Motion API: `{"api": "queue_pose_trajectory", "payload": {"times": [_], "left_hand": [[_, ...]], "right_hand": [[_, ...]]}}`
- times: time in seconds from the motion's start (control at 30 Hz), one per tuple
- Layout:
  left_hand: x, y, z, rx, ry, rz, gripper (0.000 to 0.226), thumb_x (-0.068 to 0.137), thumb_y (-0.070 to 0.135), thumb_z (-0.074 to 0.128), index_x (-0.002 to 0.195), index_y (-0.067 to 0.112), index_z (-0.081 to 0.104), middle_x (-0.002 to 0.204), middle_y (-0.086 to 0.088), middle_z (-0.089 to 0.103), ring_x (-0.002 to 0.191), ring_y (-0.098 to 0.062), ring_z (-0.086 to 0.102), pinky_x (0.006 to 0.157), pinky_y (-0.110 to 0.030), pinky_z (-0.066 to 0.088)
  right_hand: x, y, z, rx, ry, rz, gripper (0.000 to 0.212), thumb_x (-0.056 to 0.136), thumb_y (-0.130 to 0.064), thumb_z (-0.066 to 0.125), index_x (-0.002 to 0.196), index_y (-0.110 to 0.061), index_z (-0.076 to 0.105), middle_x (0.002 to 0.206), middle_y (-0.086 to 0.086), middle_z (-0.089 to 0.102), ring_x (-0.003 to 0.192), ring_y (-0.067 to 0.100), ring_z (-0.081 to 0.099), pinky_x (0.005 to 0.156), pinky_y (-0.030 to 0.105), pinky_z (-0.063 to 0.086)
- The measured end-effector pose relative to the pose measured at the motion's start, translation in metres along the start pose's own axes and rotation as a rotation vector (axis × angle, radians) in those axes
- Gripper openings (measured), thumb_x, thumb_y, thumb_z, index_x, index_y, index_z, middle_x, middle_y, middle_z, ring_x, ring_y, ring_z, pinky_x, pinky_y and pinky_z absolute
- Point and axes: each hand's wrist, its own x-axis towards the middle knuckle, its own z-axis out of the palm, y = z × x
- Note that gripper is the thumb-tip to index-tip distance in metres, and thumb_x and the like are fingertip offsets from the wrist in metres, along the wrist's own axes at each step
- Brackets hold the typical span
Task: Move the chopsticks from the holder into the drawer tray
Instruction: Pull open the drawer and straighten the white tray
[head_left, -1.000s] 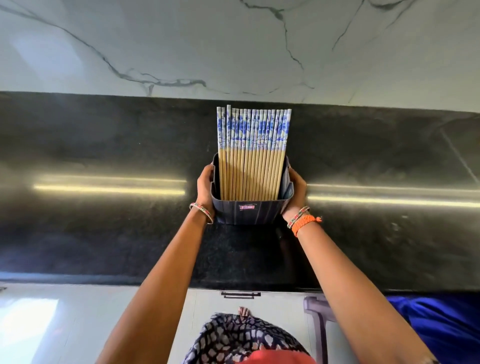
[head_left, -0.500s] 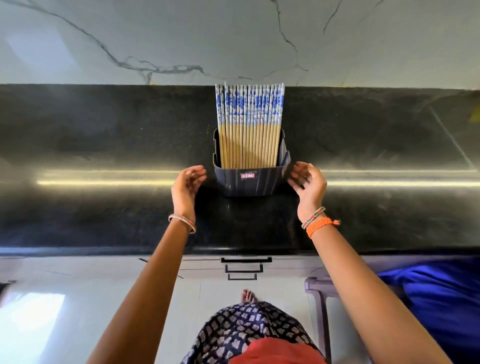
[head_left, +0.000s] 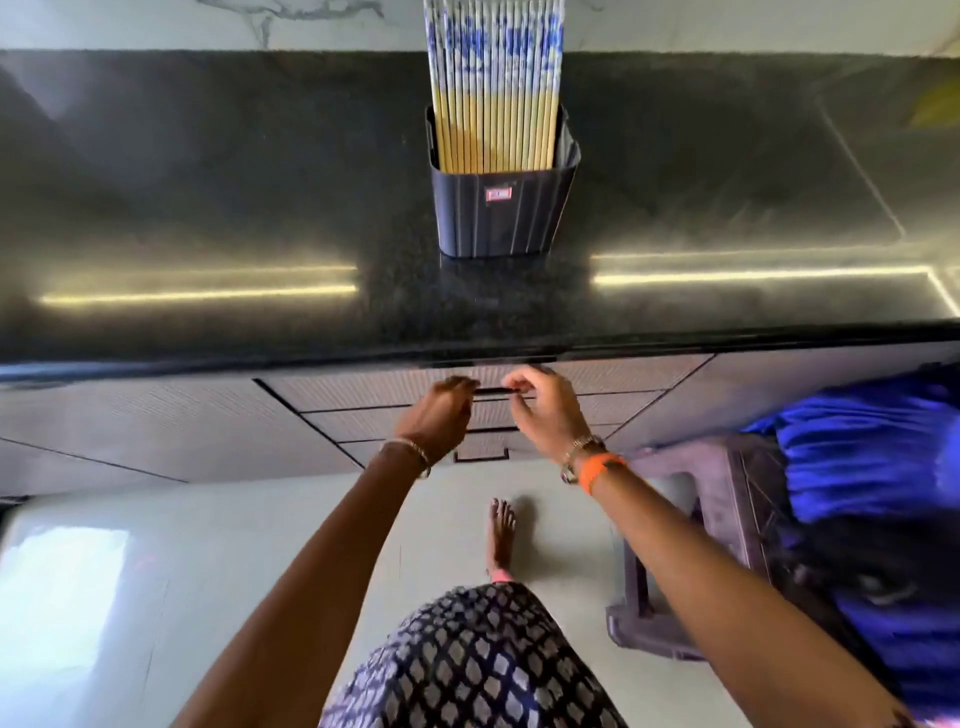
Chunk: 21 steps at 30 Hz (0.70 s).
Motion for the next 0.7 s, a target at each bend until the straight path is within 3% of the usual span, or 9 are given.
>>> {"api": "queue_pose_trajectory", "payload": {"times": [0.07,0.17,0.23,0.37,0.47,0.7], "left_hand": [[0.023,-0.006,0.005,0.102,-0.094,-0.002,0.04,0.094,0.009,0.039,0.135,0.009,0.042,0.131,-0.02,0.053,0.116,-0.036,0.054,0.1,-0.042,0.044],[0.044,-0.015,0.02,0.293,-0.156,0.017,0.034,0.096,0.016,0.041,0.128,0.013,0.052,0.128,-0.016,0.059,0.117,-0.034,0.054,0.1,-0.039,0.043],[0.047,-0.018,0.03,0.353,-0.073,-0.014,0.029,0.094,0.019,0.045,0.118,0.016,0.061,0.122,-0.013,0.064,0.114,-0.033,0.056,0.096,-0.038,0.043],[0.044,-0.014,0.045,0.33,0.121,-0.095,0.023,0.09,0.016,0.053,0.108,0.016,0.068,0.107,-0.014,0.07,0.101,-0.031,0.062,0.088,-0.038,0.05],[0.046,-0.011,0.046,0.358,0.115,-0.127,0.023,0.09,0.014,0.051,0.107,0.013,0.067,0.106,-0.015,0.07,0.101,-0.034,0.062,0.087,-0.04,0.05],[0.022,-0.001,0.055,0.405,0.092,-0.158,0.024,0.09,0.017,0.05,0.107,0.015,0.067,0.108,-0.014,0.069,0.103,-0.035,0.062,0.084,-0.039,0.05]], "right_hand": [[0.024,0.009,0.015,-0.288,-0.148,0.002,0.033,0.088,-0.006,0.049,0.118,-0.004,0.063,0.119,0.019,0.064,0.113,0.033,0.059,0.097,0.035,0.047],[0.046,0.022,0.037,-0.532,-0.337,0.027,0.033,0.095,-0.019,0.042,0.123,-0.014,0.059,0.128,0.015,0.061,0.116,0.032,0.058,0.096,0.038,0.047],[0.046,0.029,0.046,-0.573,-0.309,0.029,0.029,0.095,-0.022,0.045,0.116,-0.016,0.063,0.119,0.014,0.066,0.111,0.032,0.061,0.092,0.036,0.046],[0.041,0.036,0.052,-0.59,-0.174,-0.044,0.026,0.087,-0.01,0.05,0.106,-0.017,0.066,0.107,0.011,0.072,0.105,0.031,0.063,0.09,0.035,0.046],[0.042,0.035,0.054,-0.576,-0.173,-0.063,0.025,0.09,-0.013,0.048,0.108,-0.018,0.065,0.11,0.01,0.071,0.105,0.03,0.063,0.085,0.033,0.047],[0.014,0.042,0.058,-0.552,-0.177,-0.063,0.03,0.09,-0.011,0.046,0.113,-0.019,0.064,0.114,0.009,0.071,0.109,0.029,0.062,0.09,0.031,0.043]]}}
